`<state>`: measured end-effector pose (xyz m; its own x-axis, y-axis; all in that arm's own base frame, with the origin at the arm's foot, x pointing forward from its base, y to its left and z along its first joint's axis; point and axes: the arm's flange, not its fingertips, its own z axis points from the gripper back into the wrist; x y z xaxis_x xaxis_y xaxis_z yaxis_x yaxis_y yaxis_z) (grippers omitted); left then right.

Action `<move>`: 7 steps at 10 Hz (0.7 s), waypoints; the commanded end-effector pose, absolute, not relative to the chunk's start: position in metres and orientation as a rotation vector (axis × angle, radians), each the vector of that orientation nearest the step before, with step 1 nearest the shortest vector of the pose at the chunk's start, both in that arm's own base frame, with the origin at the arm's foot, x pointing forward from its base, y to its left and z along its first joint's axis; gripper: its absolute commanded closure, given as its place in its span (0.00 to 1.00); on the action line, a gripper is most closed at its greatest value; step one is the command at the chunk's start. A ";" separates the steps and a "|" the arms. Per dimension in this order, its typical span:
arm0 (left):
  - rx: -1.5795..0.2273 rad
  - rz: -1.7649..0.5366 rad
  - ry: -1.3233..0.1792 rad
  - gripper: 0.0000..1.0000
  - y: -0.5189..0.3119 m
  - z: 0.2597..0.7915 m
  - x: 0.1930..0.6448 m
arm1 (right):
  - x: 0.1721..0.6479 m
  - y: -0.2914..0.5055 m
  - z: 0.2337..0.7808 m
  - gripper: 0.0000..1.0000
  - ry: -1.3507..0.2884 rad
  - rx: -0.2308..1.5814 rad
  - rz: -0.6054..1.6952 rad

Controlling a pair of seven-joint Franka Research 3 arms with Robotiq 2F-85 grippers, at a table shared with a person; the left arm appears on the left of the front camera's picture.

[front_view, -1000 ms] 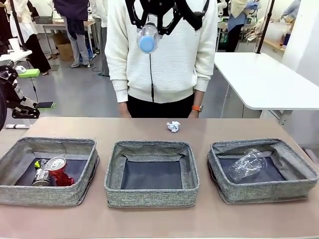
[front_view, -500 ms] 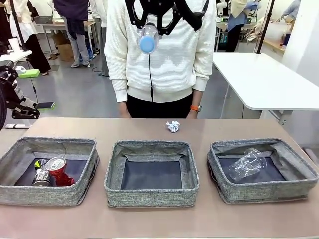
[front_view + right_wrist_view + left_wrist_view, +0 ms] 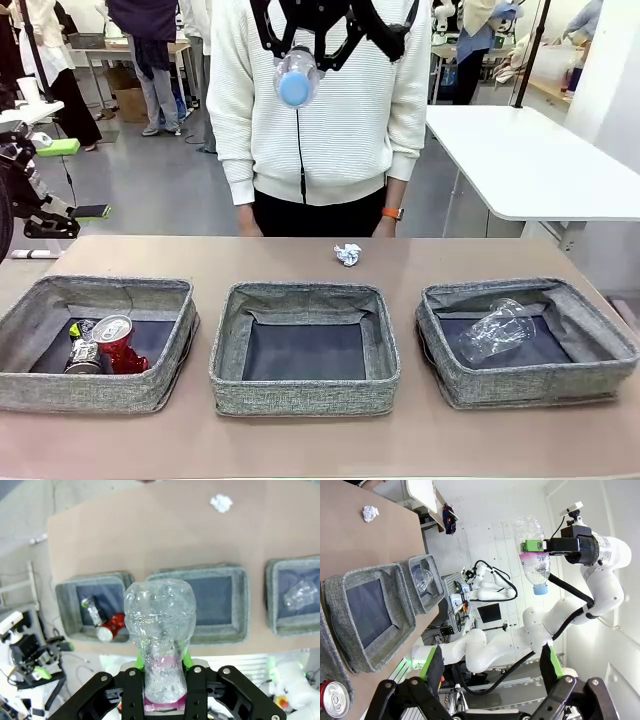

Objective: Sort the waste into the appropriate baskets.
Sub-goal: Place the picked waste into the Fabric basket indicated by the person.

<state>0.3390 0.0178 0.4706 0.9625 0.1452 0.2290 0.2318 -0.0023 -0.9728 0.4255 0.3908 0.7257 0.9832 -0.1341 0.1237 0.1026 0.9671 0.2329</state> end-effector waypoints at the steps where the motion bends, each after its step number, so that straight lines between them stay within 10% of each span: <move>1: -1.594 -0.074 -0.305 0.00 0.017 0.473 0.336 | 0.424 0.391 0.727 0.74 -0.121 0.243 -0.121; 7: -1.594 -0.074 -0.305 0.00 0.017 0.473 0.336 | 0.424 0.391 0.727 0.74 -0.121 0.243 -0.121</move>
